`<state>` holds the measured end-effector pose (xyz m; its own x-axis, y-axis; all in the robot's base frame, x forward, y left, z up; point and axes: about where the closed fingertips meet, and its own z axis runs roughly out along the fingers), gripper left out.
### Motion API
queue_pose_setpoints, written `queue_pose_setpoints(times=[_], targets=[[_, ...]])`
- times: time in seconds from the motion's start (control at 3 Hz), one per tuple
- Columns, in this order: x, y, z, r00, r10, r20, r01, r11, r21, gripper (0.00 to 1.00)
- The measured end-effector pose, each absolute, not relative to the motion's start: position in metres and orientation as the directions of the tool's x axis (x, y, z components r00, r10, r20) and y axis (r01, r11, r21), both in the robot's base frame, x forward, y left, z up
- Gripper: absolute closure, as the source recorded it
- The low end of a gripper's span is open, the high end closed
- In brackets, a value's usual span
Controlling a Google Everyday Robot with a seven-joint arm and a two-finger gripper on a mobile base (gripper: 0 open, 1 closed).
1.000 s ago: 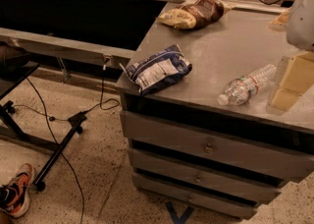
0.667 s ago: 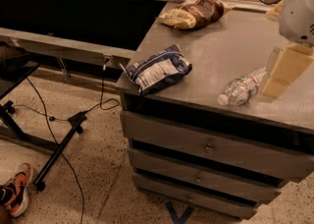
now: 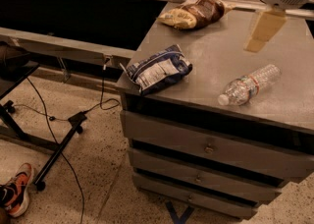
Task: Move brown chip bag near blue chip bag
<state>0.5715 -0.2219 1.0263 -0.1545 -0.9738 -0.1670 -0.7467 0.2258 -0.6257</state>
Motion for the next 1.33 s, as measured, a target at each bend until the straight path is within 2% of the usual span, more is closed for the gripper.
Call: queue_pose_setpoints(times=[0.33,0.67,1.0,1.33], targets=[[0.578,-0.233,1.033,-0.173,-0.978,-0.121,-0.721,0.209,-0.661,0.00],[0.577,-0.231,1.027,-0.176,-0.972,-0.154,-0.697,0.233,-0.678,0.00],[0.612,-0.226,1.025,-0.143,-0.975,-0.170,-0.620,0.222,-0.753,0.00],[0.674,-0.213,1.029,-0.038,-0.996,-0.083,-0.511,0.091,-0.854,0.00]])
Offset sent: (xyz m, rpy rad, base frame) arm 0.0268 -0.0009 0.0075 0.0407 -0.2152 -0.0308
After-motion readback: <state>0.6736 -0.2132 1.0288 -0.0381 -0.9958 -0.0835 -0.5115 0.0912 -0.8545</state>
